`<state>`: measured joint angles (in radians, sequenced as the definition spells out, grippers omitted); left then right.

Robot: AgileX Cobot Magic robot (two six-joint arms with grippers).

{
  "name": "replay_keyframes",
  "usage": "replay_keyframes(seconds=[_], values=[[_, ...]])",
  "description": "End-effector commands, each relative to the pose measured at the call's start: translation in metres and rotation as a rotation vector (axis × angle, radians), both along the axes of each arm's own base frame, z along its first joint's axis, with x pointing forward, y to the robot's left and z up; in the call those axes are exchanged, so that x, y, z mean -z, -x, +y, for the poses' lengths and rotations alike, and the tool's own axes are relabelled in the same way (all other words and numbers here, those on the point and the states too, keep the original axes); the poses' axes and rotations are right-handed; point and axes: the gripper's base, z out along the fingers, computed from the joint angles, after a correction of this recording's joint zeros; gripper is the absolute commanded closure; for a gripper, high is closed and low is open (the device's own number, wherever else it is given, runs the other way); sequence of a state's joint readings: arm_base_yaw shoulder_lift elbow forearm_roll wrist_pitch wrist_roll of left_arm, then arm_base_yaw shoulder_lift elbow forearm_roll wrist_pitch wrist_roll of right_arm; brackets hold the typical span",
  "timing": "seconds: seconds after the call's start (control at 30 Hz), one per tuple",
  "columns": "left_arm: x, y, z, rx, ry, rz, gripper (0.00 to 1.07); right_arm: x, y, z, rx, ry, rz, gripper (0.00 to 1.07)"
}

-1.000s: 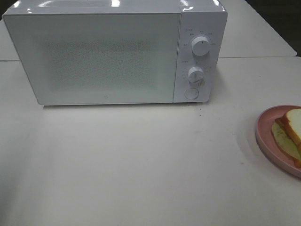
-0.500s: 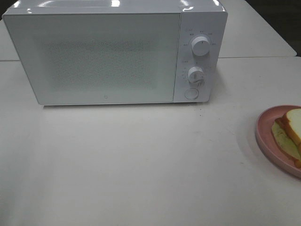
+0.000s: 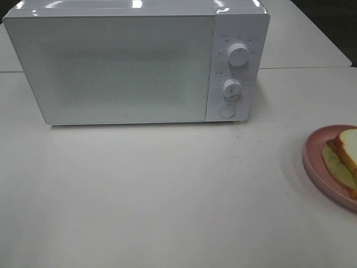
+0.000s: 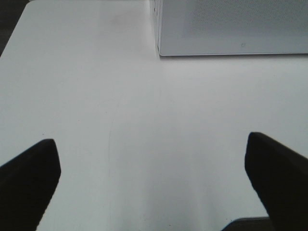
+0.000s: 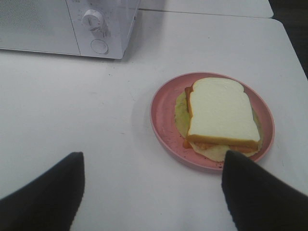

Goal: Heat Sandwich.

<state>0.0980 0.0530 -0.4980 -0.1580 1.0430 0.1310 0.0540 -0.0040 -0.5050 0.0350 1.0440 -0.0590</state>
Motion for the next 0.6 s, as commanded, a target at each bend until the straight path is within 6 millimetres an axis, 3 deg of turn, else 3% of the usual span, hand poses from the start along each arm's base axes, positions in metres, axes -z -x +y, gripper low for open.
replay_keyframes(seconds=[0.03, 0.6], values=[[0.0005, 0.0072, -0.0008, -0.006, 0.004, -0.050, 0.05, -0.0006, 0.0035, 0.0000, 0.001, 0.004, -0.040, 0.31], [0.0007, 0.0128, -0.0013, -0.006, 0.001, -0.086, 0.05, -0.0006, 0.0035, 0.0000, 0.001, 0.004, -0.040, 0.31]])
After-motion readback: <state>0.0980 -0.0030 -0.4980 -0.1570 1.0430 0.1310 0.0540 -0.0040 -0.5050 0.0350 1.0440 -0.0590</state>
